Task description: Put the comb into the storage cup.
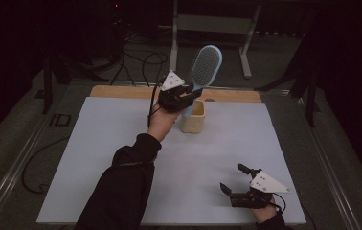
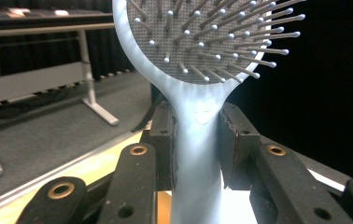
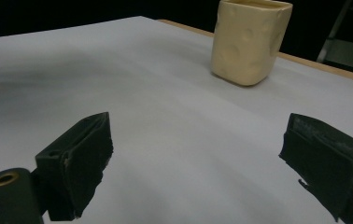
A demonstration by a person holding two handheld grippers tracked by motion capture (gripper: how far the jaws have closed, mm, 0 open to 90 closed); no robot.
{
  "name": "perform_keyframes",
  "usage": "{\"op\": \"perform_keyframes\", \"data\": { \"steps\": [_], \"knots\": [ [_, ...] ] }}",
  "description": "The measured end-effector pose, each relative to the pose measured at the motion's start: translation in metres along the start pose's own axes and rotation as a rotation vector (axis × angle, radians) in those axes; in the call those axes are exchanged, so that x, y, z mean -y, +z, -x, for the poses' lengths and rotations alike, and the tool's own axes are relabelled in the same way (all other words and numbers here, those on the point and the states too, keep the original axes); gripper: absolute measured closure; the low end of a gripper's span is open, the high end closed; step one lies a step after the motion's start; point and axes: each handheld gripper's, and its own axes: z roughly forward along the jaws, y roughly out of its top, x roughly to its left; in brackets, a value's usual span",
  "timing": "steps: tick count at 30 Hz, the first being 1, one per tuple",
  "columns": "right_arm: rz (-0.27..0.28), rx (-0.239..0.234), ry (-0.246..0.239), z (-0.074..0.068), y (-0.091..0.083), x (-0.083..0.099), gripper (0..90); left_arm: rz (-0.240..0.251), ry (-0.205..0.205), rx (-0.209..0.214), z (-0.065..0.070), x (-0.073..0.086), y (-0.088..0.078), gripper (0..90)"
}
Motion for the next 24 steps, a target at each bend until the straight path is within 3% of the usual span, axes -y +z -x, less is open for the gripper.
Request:
{"op": "perform_keyframes", "data": {
  "steps": [6, 14, 18, 24],
  "knots": [
    [0.008, -0.005, 0.002, 0.000, 0.000, 0.000, 8.5, 0.046, -0.021, 0.009, -0.006, -0.001, 0.010, 70.2],
    [0.005, -0.006, 0.007, 0.001, -0.001, 0.001, 8.5, 0.088, -0.018, 0.018, -0.012, -0.004, 0.020, 70.2],
    [0.007, -0.008, 0.008, 0.001, -0.001, 0.001, 8.5, 0.105, -0.002, -0.008, -0.014, -0.003, 0.029, 70.2],
    [0.012, -0.009, 0.020, 0.003, -0.002, 0.002, 8.5, 0.123, -0.028, -0.017, -0.021, 0.003, 0.043, 70.2]
  ]
}}
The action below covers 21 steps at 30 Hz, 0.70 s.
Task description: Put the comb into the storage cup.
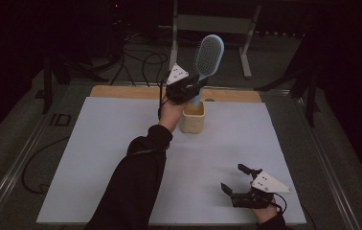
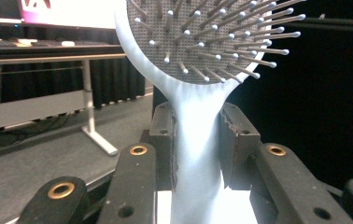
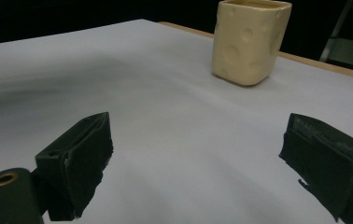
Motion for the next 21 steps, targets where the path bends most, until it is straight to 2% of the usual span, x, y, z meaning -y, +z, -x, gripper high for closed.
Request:
{"op": "perform_keyframes", "data": {
  "steps": [6, 9, 13, 17, 21],
  "knots": [
    [0.009, -0.003, 0.007, 0.000, -0.001, 0.000, 8.5, -0.003, -0.019, -0.032, -0.006, 0.009, 0.006, 70.2],
    [0.010, -0.004, 0.008, 0.000, -0.001, 0.000, 8.5, 0.009, -0.045, -0.032, -0.010, 0.015, 0.009, 70.2],
    [0.012, -0.007, 0.009, 0.000, -0.001, 0.000, 8.5, 0.001, -0.037, -0.039, -0.011, 0.019, 0.012, 70.2],
    [0.013, -0.006, 0.013, 0.000, -0.002, -0.001, 8.5, -0.004, -0.052, -0.048, -0.015, 0.027, 0.014, 70.2],
    [0.011, -0.008, 0.012, 0.000, -0.002, -0.001, 8.5, -0.020, -0.048, -0.055, -0.016, 0.034, 0.015, 70.1]
  ]
}}
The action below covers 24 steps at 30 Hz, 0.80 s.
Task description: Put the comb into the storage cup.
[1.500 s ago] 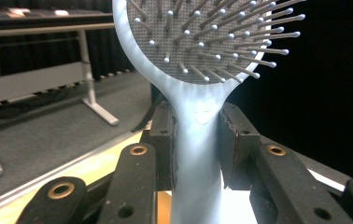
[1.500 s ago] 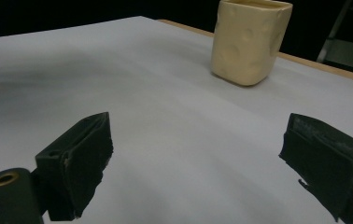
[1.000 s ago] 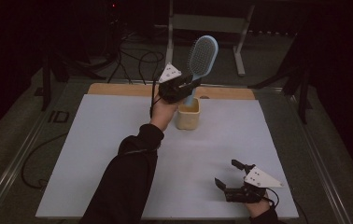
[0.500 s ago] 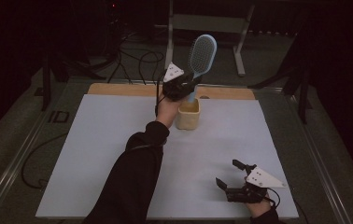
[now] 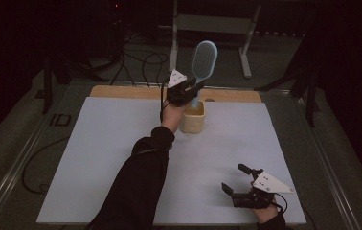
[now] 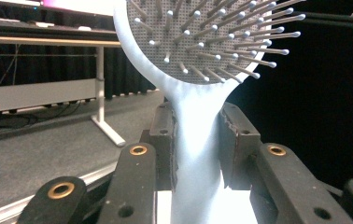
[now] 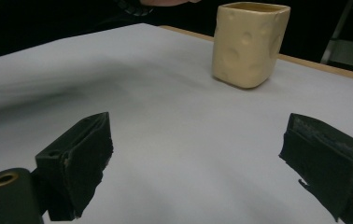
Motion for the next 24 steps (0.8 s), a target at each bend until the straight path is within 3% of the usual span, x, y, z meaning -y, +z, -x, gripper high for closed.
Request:
{"op": "perform_keyframes", "data": {
  "steps": [5, 8, 17, 24],
  "knots": [
    [-0.001, 0.000, -0.004, 0.000, 0.000, 0.000, 8.5, -0.014, -0.011, -0.005, -0.002, 0.007, 0.001, 70.1],
    [-0.002, -0.003, -0.005, 0.000, 0.000, 0.000, 8.5, -0.030, 0.008, -0.006, -0.001, 0.012, 0.001, 70.1],
    [-0.001, -0.003, -0.003, 0.000, 0.000, 0.001, 8.5, -0.018, 0.010, -0.022, 0.000, 0.023, -0.001, 70.0],
    [0.000, -0.003, -0.004, 0.000, 0.000, 0.001, 8.5, -0.041, 0.006, -0.030, 0.004, 0.032, 0.001, 69.9]
  ]
}}
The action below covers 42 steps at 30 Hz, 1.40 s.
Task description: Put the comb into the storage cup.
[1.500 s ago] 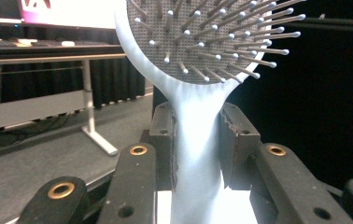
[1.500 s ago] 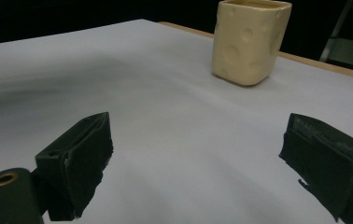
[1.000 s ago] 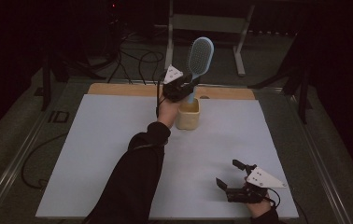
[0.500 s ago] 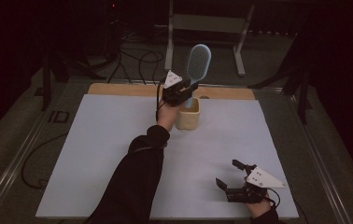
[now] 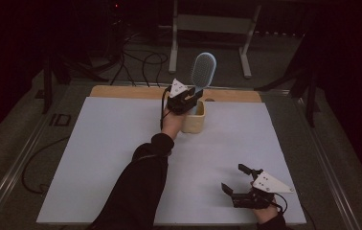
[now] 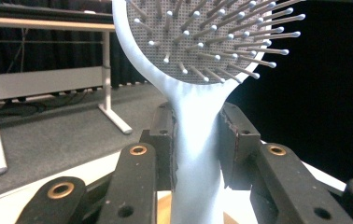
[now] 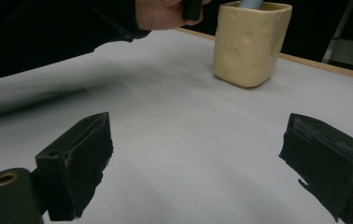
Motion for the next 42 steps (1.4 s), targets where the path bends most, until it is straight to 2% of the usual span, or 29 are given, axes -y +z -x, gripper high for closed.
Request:
{"op": "perform_keyframes", "data": {
  "steps": [14, 17, 22, 23, 24, 26, 28, 29, 30, 33, 34, 37, 39, 41, 42],
  "knots": [
    [-0.003, -0.003, -0.003, 0.000, 0.001, 0.000, 8.5, -0.012, -0.009, -0.018, 0.000, 0.012, -0.003, 69.8],
    [-0.007, -0.005, -0.001, -0.001, 0.001, 0.000, 8.5, -0.027, -0.018, -0.024, 0.000, 0.014, -0.003, 69.8],
    [-0.008, -0.008, -0.009, -0.001, 0.001, 0.000, 8.5, -0.029, 0.000, -0.035, 0.001, 0.015, -0.003, 69.7],
    [-0.008, -0.010, -0.001, -0.001, 0.002, 0.001, 8.5, -0.011, -0.013, -0.021, 0.001, 0.015, -0.004, 67.7],
    [-0.009, -0.010, 0.000, -0.001, 0.001, 0.001, 8.5, -0.011, -0.013, -0.021, 0.001, 0.015, -0.004, 60.9],
    [-0.008, -0.009, -0.001, -0.001, 0.001, 0.001, 8.5, -0.019, -0.027, -0.015, 0.001, 0.012, -0.005, 40.2],
    [-0.009, -0.010, -0.002, -0.001, 0.002, 0.001, 8.5, -0.018, -0.041, -0.015, 0.001, 0.010, -0.007, 31.0],
    [-0.009, -0.010, -0.002, -0.001, 0.002, 0.001, 8.5, -0.018, -0.041, -0.015, 0.001, 0.010, -0.007, 23.3],
    [-0.008, -0.010, -0.004, -0.001, 0.002, 0.001, 8.5, -0.019, -0.039, -0.036, 0.002, 0.008, -0.008, 19.3],
    [-0.009, -0.010, -0.001, -0.001, 0.002, 0.001, 8.5, -0.022, -0.055, -0.025, 0.000, 0.007, -0.010, 17.1],
    [-0.009, -0.010, -0.002, -0.001, 0.002, 0.001, 8.5, -0.032, -0.062, -0.007, -0.001, 0.006, -0.011, 15.2],
    [-0.009, -0.009, -0.005, -0.001, 0.002, 0.001, 8.5, -0.032, -0.054, -0.012, -0.001, 0.007, -0.013, 9.8],
    [-0.011, -0.010, -0.006, -0.001, 0.002, 0.001, 8.5, -0.034, -0.044, -0.007, -0.002, 0.008, -0.015, 1.7],
    [-0.011, -0.011, -0.006, -0.002, 0.002, 0.001, 8.4, -0.042, -0.021, 0.011, -0.003, 0.010, -0.017, 0.0],
    [-0.012, -0.011, -0.006, -0.002, 0.003, 0.001, 8.5, -0.040, -0.024, 0.021, -0.003, 0.010, -0.018, 0.0]
  ]
}}
